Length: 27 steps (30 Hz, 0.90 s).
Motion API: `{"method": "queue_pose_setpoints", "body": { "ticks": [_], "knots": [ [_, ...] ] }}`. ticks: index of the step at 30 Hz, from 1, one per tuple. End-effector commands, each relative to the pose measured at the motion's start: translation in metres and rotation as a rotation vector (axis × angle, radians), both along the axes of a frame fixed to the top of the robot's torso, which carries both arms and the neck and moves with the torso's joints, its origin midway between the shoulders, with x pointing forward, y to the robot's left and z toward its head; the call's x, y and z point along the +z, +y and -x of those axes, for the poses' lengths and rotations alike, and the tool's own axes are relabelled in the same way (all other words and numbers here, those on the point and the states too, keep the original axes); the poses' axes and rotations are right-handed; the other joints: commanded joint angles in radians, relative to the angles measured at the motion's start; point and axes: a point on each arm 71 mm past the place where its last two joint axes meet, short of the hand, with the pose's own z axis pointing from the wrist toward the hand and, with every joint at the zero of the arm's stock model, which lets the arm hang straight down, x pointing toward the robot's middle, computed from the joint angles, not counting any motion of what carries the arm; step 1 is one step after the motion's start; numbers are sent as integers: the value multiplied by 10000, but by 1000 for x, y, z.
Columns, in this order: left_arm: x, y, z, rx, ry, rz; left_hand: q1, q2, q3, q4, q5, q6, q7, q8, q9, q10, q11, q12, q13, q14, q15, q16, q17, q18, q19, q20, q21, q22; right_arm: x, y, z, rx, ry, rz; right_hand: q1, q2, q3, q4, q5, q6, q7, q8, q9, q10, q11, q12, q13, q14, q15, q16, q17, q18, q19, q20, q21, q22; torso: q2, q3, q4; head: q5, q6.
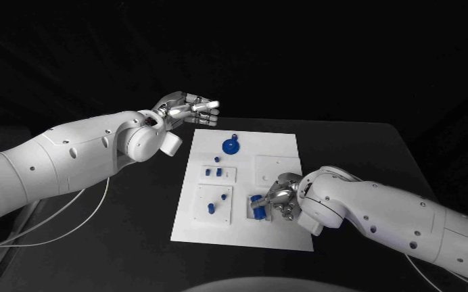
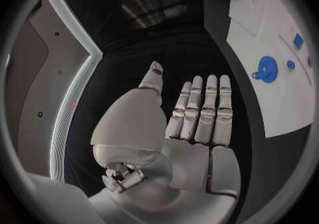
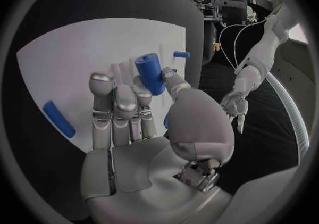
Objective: Assemble the parts on the task board
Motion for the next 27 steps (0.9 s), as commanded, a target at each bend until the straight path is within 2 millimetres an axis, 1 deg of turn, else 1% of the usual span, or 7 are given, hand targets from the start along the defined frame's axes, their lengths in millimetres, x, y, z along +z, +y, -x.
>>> {"method": "queue_pose_setpoints", "body": {
  "ticks": [1, 9, 11, 13, 17, 24, 27],
  "knots": [
    [0, -4, 1, -278, 44, 37, -50, -67, 16, 79, -26, -7, 91, 0, -11, -72, 16, -35, 10, 63, -4, -34, 6, -90, 0, -73, 10, -11, -5, 2, 3, 197, 194, 295, -71, -8, -57, -8, 48, 194, -192, 19, -17, -39, -55, -63, -14, 17, -54, -69, -9, -112, 495, -62, -24, 290, -2, 0, -17, 16, -7],
    [0, -4, 1, -327, 80, 6, -35, -91, 32, 141, -35, -25, 104, 0, -11, -81, 18, -34, 11, 70, -6, -34, 7, -90, -2, -74, 9, -12, -8, 2, 2, 279, 151, 469, -178, -66, -134, 126, -61, 184, -179, 18, -34, -63, -50, -111, -43, 10, -56, -107, -31, -108, 493, -64, -48, 288, 2, 11, -8, 45, -6],
    [0, -4, 1, -327, 87, -2, -32, -94, 36, 156, -37, -34, 116, 2, -10, -85, 20, -33, 11, 74, -6, -34, 7, -91, 0, -74, 10, -11, -9, 2, 1, 303, 143, 503, -239, -172, -136, 294, -230, 174, -170, 17, -38, -71, -40, -126, -54, 9, -53, -126, -40, -101, 491, -63, -87, 278, 5, 13, -8, 48, -13],
    [0, -4, 1, -326, 93, -9, -32, -94, 36, 156, -37, -34, 116, 2, -10, -85, 20, -33, 11, 74, -6, -34, 7, -91, 0, -74, 10, -11, -10, 3, 1, 323, 116, 540, -409, -363, -142, 659, -860, 155, -146, 20, -35, -92, -13, -150, -67, 2, -43, -161, -58, -94, 492, -57, -119, 269, 7, 14, -9, 55, -14],
    [0, -4, 1, -322, 106, -22, -25, -113, 43, 186, -39, -68, 151, -3, -13, -95, 24, -34, 11, 90, -8, -33, 9, -94, -1, -77, 9, -11, -11, 4, 1, 372, 106, 580, -573, -694, -330, 1199, -910, 115, -125, 24, -65, -121, -10, -201, -78, -13, -58, -216, -67, -99, 489, -80, -177, 251, 7, 12, -7, 67, -21],
    [-1, -3, 1, -304, 123, -43, -22, -127, 49, 203, -41, -85, 156, -2, -13, -104, 27, -34, 11, 99, -11, -32, 10, -96, 0, -78, 9, -11, -12, 6, 1, 438, 95, 603, -214, -710, -2501, 2446, -906, -33, -98, 25, -93, -179, -5, -347, -130, -8, -50, -341, -77, -107, 493, -80, -286, 211, 4, 11, -13, 80, -32],
    [-1, -2, 1, -294, 130, -54, -19, -139, 54, 218, -43, -100, 161, -1, -13, -112, 29, -34, 11, 107, -13, -31, 10, -97, 0, -79, 9, -11, -12, 6, 2, 504, 107, 594, -90, -725, -2757, 2675, -905, -48, -104, 28, -89, -186, 8, -366, -123, 2, -49, -360, -52, -107, 492, -80, -308, 207, 2, 12, -15, 78, -36]
  ]
}}
